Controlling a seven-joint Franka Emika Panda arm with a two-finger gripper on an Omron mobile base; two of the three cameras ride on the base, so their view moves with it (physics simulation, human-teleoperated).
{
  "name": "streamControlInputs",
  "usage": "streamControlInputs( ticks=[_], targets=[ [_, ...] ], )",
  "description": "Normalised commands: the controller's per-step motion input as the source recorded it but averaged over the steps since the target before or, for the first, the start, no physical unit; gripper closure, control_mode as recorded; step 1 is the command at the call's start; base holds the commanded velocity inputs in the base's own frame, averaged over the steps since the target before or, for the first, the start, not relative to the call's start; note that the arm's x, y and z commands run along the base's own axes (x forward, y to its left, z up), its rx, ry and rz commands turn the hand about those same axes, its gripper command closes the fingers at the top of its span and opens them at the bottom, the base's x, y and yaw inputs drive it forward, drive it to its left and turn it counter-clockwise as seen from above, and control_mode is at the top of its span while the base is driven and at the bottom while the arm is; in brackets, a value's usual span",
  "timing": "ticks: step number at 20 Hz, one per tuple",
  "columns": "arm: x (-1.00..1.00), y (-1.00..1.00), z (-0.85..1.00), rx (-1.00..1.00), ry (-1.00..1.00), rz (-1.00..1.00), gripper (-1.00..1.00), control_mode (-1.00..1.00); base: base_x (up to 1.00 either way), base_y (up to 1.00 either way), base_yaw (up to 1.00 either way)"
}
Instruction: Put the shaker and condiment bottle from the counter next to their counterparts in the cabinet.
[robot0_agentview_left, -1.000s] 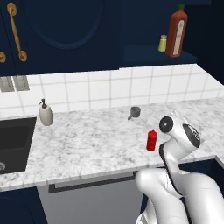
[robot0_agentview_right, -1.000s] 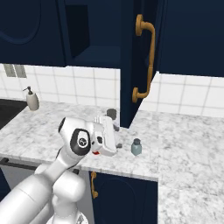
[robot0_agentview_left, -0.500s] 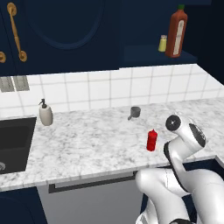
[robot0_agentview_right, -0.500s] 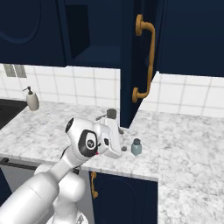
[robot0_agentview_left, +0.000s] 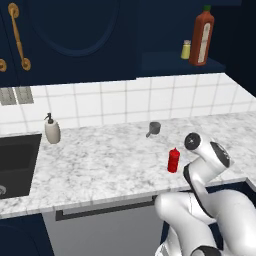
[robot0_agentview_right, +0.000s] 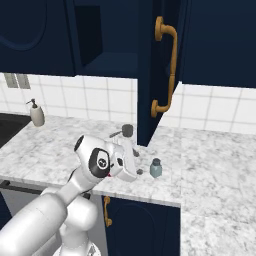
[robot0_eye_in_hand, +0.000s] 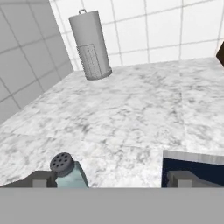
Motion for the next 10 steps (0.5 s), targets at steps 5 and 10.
streamControlInputs(
  ticks=[5,10],
  targets=[
    [0.12,0.00,-0.17,-0.06,0.10,0.00,-1.00,-1.00,0.00,0.00,0.00],
    [0.29,-0.02,-0.17,0.00,0.00,0.00,-1.00,-1.00,0.00,0.00,0.00]
  ],
)
